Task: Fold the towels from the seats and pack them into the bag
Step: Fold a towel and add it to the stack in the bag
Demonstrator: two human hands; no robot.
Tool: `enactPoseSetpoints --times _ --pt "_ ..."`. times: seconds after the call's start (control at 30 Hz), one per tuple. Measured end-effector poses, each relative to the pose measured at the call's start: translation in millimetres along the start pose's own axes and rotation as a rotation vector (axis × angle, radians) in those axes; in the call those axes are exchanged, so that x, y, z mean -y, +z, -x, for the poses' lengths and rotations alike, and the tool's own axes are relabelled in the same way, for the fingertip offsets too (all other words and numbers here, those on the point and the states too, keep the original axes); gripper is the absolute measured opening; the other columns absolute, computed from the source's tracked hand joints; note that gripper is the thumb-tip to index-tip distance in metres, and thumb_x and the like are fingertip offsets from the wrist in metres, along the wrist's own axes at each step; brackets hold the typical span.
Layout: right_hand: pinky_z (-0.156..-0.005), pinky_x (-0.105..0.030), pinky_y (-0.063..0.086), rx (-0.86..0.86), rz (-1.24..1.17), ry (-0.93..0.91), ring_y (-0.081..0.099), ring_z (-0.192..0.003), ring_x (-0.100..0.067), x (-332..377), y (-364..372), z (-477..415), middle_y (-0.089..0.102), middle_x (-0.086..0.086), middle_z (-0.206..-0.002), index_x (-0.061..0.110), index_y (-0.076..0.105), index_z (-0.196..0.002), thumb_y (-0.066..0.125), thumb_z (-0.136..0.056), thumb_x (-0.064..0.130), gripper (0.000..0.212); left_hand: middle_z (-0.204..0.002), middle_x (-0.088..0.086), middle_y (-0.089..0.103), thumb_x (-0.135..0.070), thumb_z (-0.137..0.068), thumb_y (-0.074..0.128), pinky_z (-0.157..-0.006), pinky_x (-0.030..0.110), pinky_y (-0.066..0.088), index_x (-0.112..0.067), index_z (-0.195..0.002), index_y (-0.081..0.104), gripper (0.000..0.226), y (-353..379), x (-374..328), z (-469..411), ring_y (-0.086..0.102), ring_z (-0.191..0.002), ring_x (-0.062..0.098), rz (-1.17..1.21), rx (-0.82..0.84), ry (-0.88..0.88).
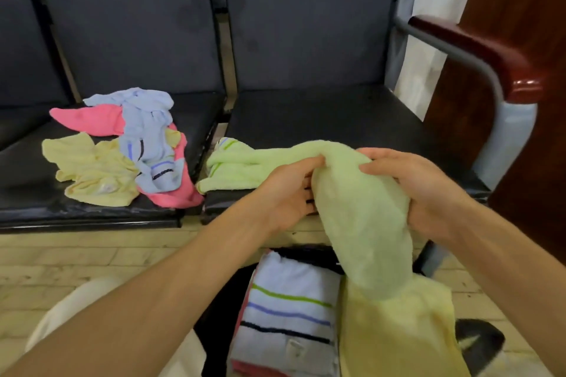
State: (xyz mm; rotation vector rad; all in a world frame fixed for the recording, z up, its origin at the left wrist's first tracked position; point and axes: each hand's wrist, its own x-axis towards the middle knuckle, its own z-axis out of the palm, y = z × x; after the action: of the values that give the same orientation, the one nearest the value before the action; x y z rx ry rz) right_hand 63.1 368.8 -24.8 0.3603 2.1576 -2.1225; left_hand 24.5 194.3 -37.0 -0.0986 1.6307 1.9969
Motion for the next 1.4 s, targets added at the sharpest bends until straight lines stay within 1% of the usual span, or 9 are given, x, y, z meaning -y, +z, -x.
enactPoseSetpoints --times 0.2,0.43,0.67,0.73,0.8,0.97,1.1,1.2,1.4 --pt "-0.093 -0.043 0.053 -0.035 -0.027 0.092 0.070 -0.099 -0.026 -14.1 -0.4 -10.5 0.074 -0.009 -0.102 0.011 0.072 -0.109 0.070 -0.082 0.049 0.046 -0.120 0.007 0.067 -0.035 -0.098 0.045 -0.098 0.038 0.048 -0.013 -0.125 0.061 0.038 3.2 5.6 -15.5 0.062 -0.113 0.021 -0.072 0.030 0.028" --pt "-0.084 -0.037 0.055 -0.001 0.063 0.067 0.069 -0.097 -0.022 -18.9 0.2 1.6 0.073 -0.006 -0.105 0.013 0.073 -0.107 0.070 -0.087 0.035 0.030 -0.099 0.004 0.072 -0.014 -0.093 0.055 -0.084 0.031 0.052 -0.007 -0.102 0.069 0.018 -0.5 -3.3 5.5 0.067 -0.092 0.016 -0.275 0.096 0.074" --pt "-0.095 -0.049 0.051 -0.059 -0.243 0.083 0.064 -0.108 -0.034 -18.5 -1.5 24.5 0.067 -0.014 -0.118 0.012 0.063 -0.122 0.068 -0.068 0.026 0.056 -0.082 0.002 0.066 -0.025 -0.100 0.048 -0.069 0.028 0.050 -0.006 -0.090 0.064 0.027 0.5 7.3 19.8 0.061 -0.076 0.013 -0.493 0.029 0.285" --pt "-0.099 -0.052 0.048 -0.025 -0.332 0.074 0.063 -0.111 -0.036 -22.3 -4.4 33.7 0.066 -0.017 -0.121 0.011 0.063 -0.123 0.066 -0.060 0.022 0.064 -0.091 0.006 0.070 -0.023 -0.100 0.047 -0.082 0.033 0.052 0.001 -0.094 0.067 0.032 2.2 7.4 26.7 0.063 -0.084 0.014 -0.534 0.007 0.332" --pt "-0.101 -0.049 0.046 0.034 -0.427 0.104 0.062 -0.114 -0.036 -28.0 -4.2 43.1 0.066 -0.016 -0.122 0.011 0.063 -0.126 0.060 -0.071 0.018 0.055 -0.097 0.011 0.070 -0.022 -0.100 0.048 -0.092 0.036 0.049 0.006 -0.097 0.066 0.033 5.7 7.8 32.9 0.060 -0.088 0.015 -0.584 -0.042 0.382" --pt "-0.094 -0.040 0.050 0.178 -0.639 0.136 0.065 -0.107 -0.029 -25.7 9.6 53.4 0.066 -0.012 -0.123 0.009 0.059 -0.132 0.051 -0.094 0.027 0.043 -0.092 0.011 0.067 -0.020 -0.096 0.049 -0.073 0.023 0.048 0.006 -0.102 0.066 0.031 16.6 10.6 50.3 0.060 -0.083 0.015 -0.397 -0.074 0.429" --pt "-0.104 -0.044 0.044 0.110 -0.585 0.266 0.059 -0.121 -0.031 -39.8 16.5 43.4 0.063 -0.011 -0.130 0.019 0.067 -0.121 0.042 -0.097 0.054 0.050 -0.088 0.011 0.057 -0.035 -0.071 0.050 -0.076 0.039 0.043 -0.008 -0.088 0.063 0.034 11.4 17.3 57.0 0.053 -0.084 0.023 -0.237 -0.228 0.356" --pt "-0.108 -0.042 0.041 0.088 -0.428 0.381 0.051 -0.128 -0.033 -56.6 26.3 38.6 0.057 -0.010 -0.138 0.019 0.065 -0.120 0.043 -0.095 0.059 0.052 -0.086 0.007 0.061 -0.028 -0.085 0.051 -0.075 0.034 0.046 -0.012 -0.083 0.062 0.019 3.7 19.1 65.8 0.058 -0.085 0.021 -0.157 -0.105 0.333" --pt "-0.076 -0.033 0.054 0.167 -0.133 0.489 0.067 -0.090 -0.023 -68.1 40.5 44.9 0.072 -0.009 -0.104 0.005 0.067 -0.113 0.062 -0.091 0.021 0.027 -0.086 0.003 0.071 -0.018 -0.089 0.063 -0.074 0.027 0.052 -0.015 -0.082 0.070 0.010 -14.0 17.8 73.3 0.067 -0.086 0.014 -0.157 -0.032 0.397"
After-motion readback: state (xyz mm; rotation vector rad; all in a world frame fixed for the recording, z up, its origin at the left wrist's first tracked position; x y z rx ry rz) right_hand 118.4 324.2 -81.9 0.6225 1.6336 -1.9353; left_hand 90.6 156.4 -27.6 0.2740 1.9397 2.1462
